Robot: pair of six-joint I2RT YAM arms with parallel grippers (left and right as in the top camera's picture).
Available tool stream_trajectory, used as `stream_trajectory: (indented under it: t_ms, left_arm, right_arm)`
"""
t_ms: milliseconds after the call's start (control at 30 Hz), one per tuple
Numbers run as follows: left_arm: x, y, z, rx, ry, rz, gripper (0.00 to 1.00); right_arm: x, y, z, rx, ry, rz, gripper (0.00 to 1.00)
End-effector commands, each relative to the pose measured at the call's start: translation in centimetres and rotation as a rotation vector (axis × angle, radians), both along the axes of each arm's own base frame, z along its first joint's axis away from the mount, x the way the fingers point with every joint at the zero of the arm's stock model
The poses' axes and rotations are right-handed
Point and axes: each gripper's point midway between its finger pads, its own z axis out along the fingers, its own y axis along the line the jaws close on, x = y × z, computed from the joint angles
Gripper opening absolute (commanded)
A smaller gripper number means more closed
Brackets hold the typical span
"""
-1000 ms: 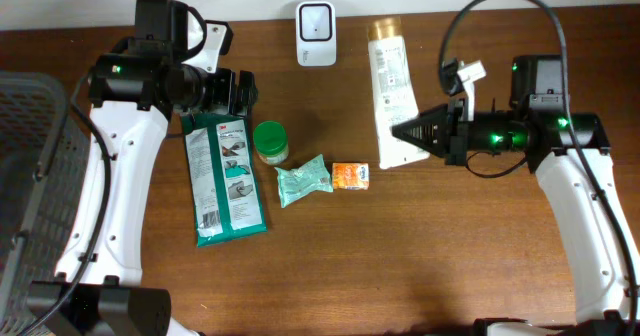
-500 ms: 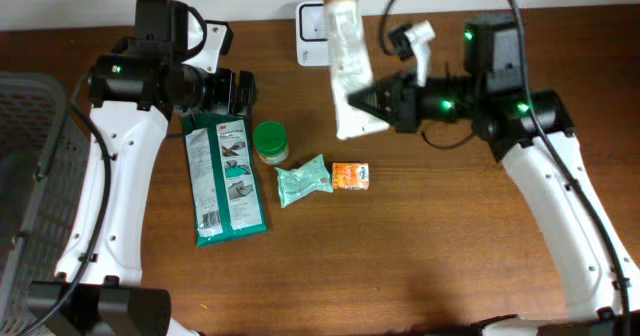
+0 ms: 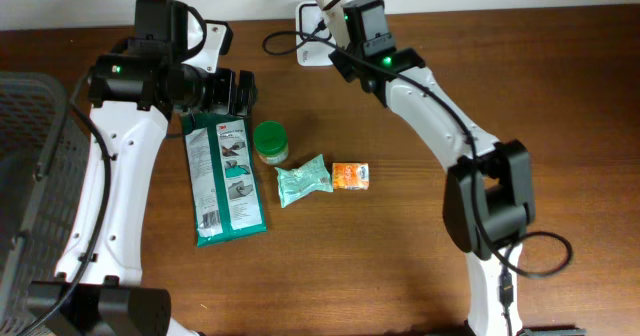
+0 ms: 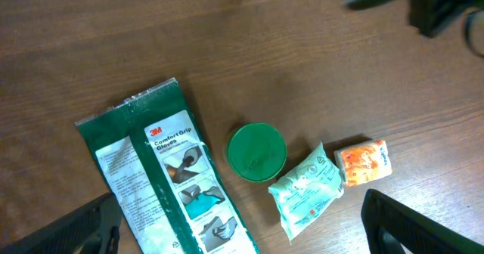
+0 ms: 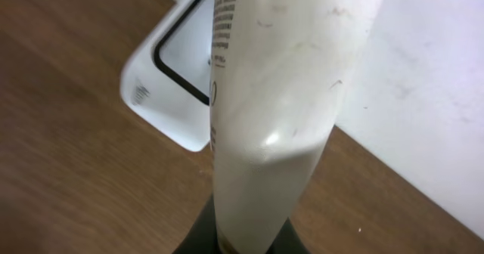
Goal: Scan the item barcode
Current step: 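Move the white tube to the barcode scanner with the right gripper, then carry the white tube right and set it at the table's right edge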
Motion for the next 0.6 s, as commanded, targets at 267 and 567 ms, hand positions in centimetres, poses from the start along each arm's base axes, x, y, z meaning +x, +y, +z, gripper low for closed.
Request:
stream_trajectory:
  t_ms: [267, 567]
  left_arm:
    - [0.1, -0.1, 0.3, 0.008, -0.015, -0.018, 0.99]
    - [0.1, -0.1, 0.3, 0.008, -0.015, -0.018, 0.99]
  right_arm:
    - [3.6, 0.0, -2.7, -0.295, -0.188, -0.089, 0.04]
    - [0.6, -2.2, 6.2, 0.073, -0.137, -0.234, 0.04]
